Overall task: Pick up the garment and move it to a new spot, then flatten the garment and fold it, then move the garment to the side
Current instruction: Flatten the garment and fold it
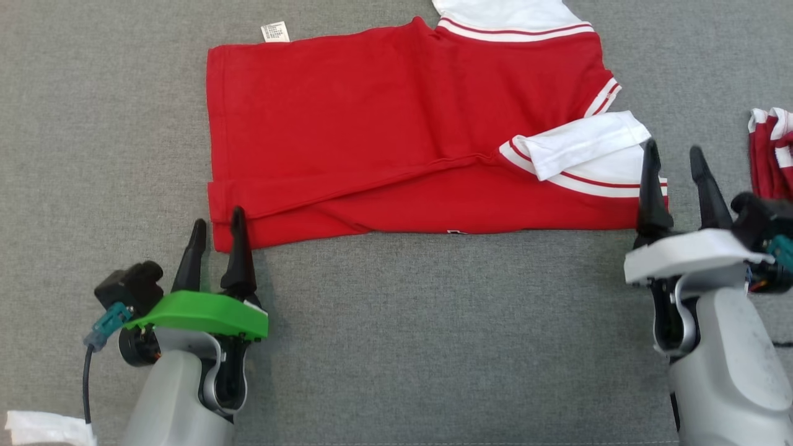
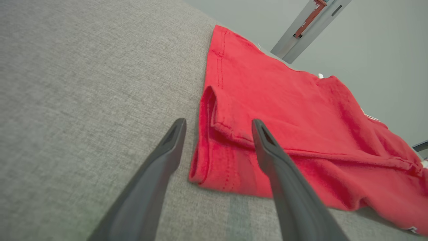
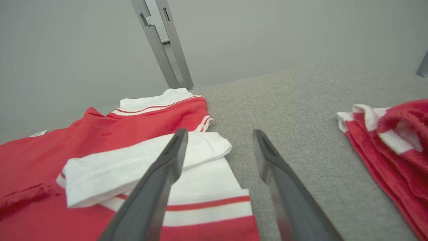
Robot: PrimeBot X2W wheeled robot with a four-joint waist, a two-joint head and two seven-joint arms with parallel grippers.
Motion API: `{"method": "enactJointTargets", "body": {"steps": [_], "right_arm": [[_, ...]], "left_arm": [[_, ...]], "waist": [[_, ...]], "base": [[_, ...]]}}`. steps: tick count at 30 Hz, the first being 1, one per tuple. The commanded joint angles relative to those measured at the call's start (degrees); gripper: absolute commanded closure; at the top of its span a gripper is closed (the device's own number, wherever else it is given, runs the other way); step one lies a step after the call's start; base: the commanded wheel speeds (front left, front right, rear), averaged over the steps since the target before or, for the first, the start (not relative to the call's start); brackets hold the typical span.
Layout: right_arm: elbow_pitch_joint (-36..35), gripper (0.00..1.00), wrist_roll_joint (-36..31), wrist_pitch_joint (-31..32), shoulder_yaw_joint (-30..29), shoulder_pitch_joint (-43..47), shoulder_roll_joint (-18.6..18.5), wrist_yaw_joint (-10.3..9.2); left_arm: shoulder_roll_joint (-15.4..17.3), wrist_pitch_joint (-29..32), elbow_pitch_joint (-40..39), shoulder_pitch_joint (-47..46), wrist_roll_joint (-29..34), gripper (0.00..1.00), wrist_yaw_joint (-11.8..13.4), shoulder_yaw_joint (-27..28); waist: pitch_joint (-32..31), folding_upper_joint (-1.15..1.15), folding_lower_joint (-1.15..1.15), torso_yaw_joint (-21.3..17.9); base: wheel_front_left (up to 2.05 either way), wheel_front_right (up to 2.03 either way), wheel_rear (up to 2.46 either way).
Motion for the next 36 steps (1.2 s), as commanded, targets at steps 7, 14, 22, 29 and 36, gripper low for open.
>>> {"method": "enactJointTargets", "body": {"steps": [7, 14, 22, 29, 36], "right_arm": [[-0.1, 0.00, -1.0, -0.1, 0.3, 4.6, -0.1, -0.09], [3.9, 0.00, -6.8, -0.2, 2.4, 4.4, -0.2, -0.10], [11.5, 0.00, -9.6, 0.0, 0.8, 1.9, -0.1, -0.11], [12.2, 1.00, -6.4, 0.0, 3.2, -0.2, 0.0, -0.10], [6.4, 1.00, -2.7, -0.1, 2.7, -1.1, -0.1, -0.10]], "left_arm": [[0.3, 0.1, 3.9, 2.4, -0.2, 0.00, 0.3, -1.2], [0.1, 0.7, 10.6, 0.6, 0.2, 0.11, 0.4, -3.2], [-0.5, 0.9, 15.0, -0.7, -1.1, 1.00, -0.3, -6.3], [-0.5, 0.7, 12.9, -1.5, -1.2, 1.00, -0.4, -6.3], [0.2, 0.1, 5.8, -3.1, 0.2, 1.00, -0.3, -2.8]], "waist": [[-0.2, 0.00, 0.00, -1.0], [0.0, 0.00, 0.00, -1.5], [0.3, 0.00, 0.00, -1.2], [0.2, 0.00, 0.00, -0.9], [-2.6, 0.00, 0.00, -0.9]], "base": [[0.00, 0.00, 0.00], [0.00, 0.00, 0.00], [0.00, 0.00, 0.00], [0.00, 0.00, 0.00], [0.00, 0.00, 0.00]]}}
